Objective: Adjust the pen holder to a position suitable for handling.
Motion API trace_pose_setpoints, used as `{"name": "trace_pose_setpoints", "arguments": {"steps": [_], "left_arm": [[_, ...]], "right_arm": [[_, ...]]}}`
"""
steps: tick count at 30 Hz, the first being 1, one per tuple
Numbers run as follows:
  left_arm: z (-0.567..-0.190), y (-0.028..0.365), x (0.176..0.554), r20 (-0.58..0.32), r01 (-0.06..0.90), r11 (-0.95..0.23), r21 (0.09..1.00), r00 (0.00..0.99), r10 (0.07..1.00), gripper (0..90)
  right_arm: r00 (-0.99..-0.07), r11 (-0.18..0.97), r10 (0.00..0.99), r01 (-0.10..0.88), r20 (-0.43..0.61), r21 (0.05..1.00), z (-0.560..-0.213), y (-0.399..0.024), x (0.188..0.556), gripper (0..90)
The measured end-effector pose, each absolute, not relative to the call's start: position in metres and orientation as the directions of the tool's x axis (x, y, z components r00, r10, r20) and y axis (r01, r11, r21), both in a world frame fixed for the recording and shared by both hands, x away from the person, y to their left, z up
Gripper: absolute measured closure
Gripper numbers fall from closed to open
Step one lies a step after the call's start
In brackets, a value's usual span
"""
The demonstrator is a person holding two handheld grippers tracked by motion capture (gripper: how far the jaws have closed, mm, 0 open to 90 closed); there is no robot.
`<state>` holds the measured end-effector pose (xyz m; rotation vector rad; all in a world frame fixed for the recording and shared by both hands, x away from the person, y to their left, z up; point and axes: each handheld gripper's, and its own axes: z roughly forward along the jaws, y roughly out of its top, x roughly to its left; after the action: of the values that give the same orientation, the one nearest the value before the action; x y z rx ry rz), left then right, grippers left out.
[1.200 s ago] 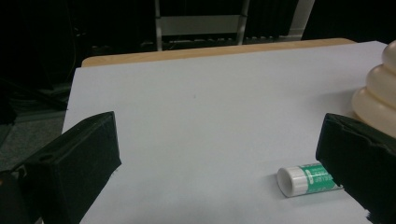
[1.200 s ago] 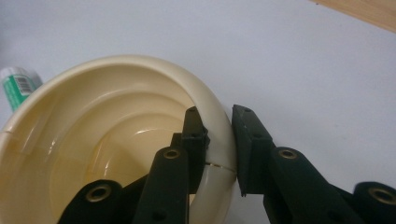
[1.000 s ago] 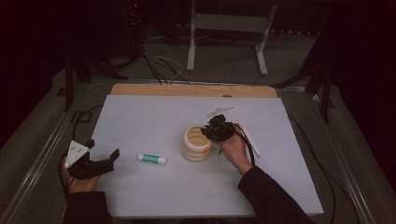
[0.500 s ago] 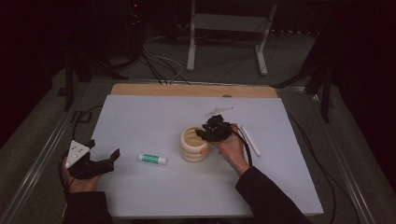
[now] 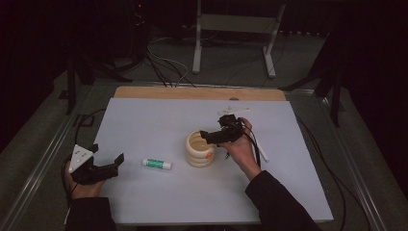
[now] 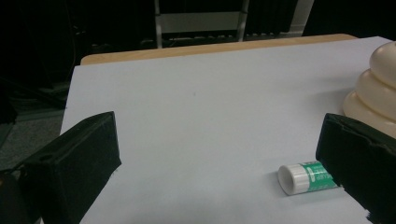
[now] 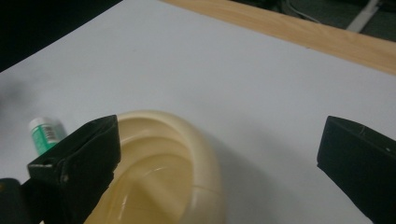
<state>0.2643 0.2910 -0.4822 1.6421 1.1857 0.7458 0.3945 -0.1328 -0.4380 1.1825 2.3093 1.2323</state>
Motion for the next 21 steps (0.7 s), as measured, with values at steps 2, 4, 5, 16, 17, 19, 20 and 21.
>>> {"name": "trace_pose_setpoints", "arguments": {"steps": [2, 4, 5, 16, 17, 19, 20, 21], "left_arm": [[-0.483, 0.291, 0.265, -0.045, 0.367, -0.089, 0.926, 0.343, 0.938, 0.1], [-0.483, 0.291, 0.265, -0.045, 0.369, -0.090, 0.925, 0.342, 0.938, 0.1], [-0.483, 0.291, 0.265, -0.044, 0.368, -0.090, 0.926, 0.342, 0.939, 0.1], [-0.483, 0.291, 0.265, -0.046, 0.368, -0.089, 0.926, 0.343, 0.938, 0.1], [-0.483, 0.291, 0.265, -0.046, 0.368, -0.089, 0.926, 0.342, 0.938, 0.1], [-0.483, 0.291, 0.265, -0.050, 0.368, -0.084, 0.926, 0.341, 0.939, 0.1], [-0.483, 0.291, 0.265, -0.052, 0.366, -0.081, 0.927, 0.339, 0.939, 0.1], [-0.483, 0.292, 0.265, -0.053, 0.366, -0.079, 0.927, 0.339, 0.939, 0.1]], "right_arm": [[-0.622, 0.298, 0.772, 0.539, 0.133, 0.788, -0.436, -0.136, 0.396, 0.0], [-0.615, 0.300, 0.778, 0.538, 0.123, 0.788, -0.434, -0.139, 0.396, 0.0], [-0.615, 0.303, 0.779, 0.535, 0.118, 0.789, -0.433, -0.140, 0.397, 0.0], [-0.618, 0.324, 0.781, 0.524, 0.090, 0.787, -0.419, -0.159, 0.402, 0.0], [-0.616, 0.325, 0.783, 0.523, 0.086, 0.788, -0.417, -0.160, 0.402, 0.0], [-0.610, 0.321, 0.788, 0.524, 0.084, 0.789, -0.415, -0.164, 0.403, 0.0], [-0.607, 0.320, 0.791, 0.524, 0.082, 0.789, -0.415, -0.166, 0.404, 0.0], [-0.605, 0.321, 0.792, 0.526, 0.081, 0.788, -0.414, -0.167, 0.405, 0.0]]}}
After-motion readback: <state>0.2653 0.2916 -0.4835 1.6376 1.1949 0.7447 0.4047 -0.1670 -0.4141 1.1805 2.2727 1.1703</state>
